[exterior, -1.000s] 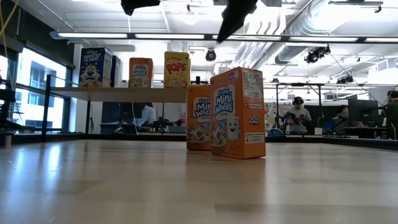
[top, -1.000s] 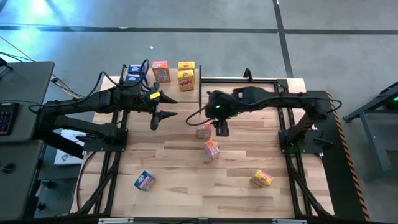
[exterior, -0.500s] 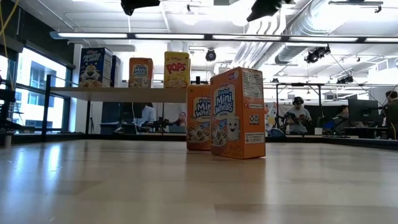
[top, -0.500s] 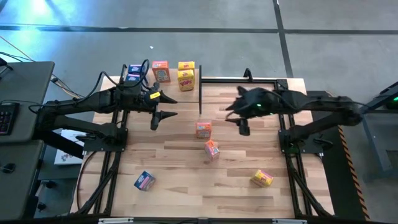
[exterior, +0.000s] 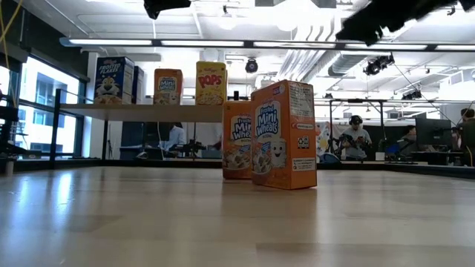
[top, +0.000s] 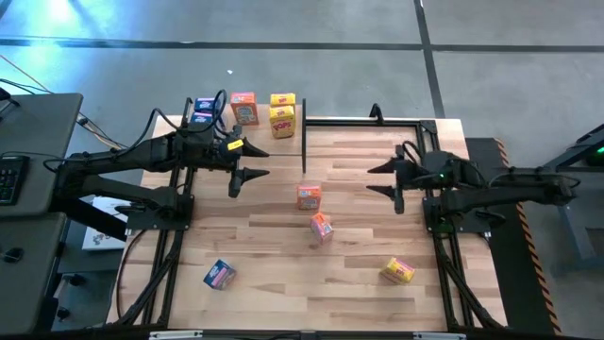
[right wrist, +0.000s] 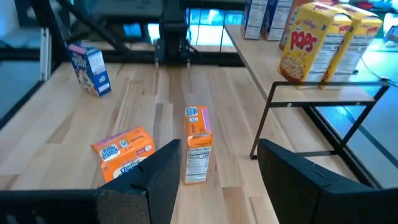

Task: Stack cereal on shelf
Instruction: Put the top orange cereal box on the shelf aligned with the other orange cereal box

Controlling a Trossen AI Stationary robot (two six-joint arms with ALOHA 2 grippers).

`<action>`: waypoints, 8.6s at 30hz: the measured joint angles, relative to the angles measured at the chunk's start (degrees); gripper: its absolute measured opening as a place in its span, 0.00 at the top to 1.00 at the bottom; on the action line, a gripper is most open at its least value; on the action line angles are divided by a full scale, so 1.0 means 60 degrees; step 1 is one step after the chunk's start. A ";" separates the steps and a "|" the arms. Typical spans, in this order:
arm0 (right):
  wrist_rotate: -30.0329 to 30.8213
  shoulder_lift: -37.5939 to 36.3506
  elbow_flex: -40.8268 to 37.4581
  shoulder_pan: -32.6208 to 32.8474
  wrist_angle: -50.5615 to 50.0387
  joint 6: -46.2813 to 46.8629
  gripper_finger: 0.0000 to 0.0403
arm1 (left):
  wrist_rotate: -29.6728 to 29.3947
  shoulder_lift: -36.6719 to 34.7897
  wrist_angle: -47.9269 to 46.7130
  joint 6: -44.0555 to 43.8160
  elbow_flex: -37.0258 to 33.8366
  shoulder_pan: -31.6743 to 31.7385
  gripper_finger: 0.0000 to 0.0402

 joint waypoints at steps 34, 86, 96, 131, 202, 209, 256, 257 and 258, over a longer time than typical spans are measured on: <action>0.0407 -0.4254 -0.4767 -0.0007 0.2059 0.1724 0.49 | -0.0186 0.2280 0.1055 -0.0202 0.0004 -0.0004 0.44; 0.0363 -0.4251 -0.4767 -0.0007 0.1087 0.3101 0.49 | -0.2344 0.4195 0.2315 0.0779 0.0004 -0.1133 0.44; 0.0365 -0.4251 -0.4764 -0.0007 0.1054 0.3101 0.49 | -0.2339 0.4930 0.2721 0.1107 -0.0004 -0.1133 0.44; 0.0370 -0.4251 -0.4760 -0.0005 0.0679 0.3098 0.49 | -0.1723 0.6339 0.2872 0.0523 0.0007 -0.1045 0.22; 0.0370 -0.4250 -0.4760 -0.0005 0.0373 0.3098 0.49 | -0.1548 0.2631 -0.0669 0.1117 0.0000 -0.0763 0.60; 0.0366 -0.4251 -0.4760 -0.0004 0.0162 0.3098 0.49 | -0.1603 0.1345 -0.1894 0.1420 0.0000 -0.0233 0.60; 0.0367 -0.4251 -0.4760 -0.0004 0.0012 0.3098 0.49 | 0.2232 0.1007 -0.4159 0.7034 0.1485 0.6478 0.60; 0.0367 -0.4251 -0.4760 -0.0004 0.0012 0.3098 0.49 | 0.2315 0.1111 -0.4167 0.7034 0.1533 0.6554 0.60; 0.0367 -0.4251 -0.4760 -0.0004 0.0014 0.3098 0.49 | 0.2352 0.1206 -0.4167 0.7034 0.1590 0.6633 0.60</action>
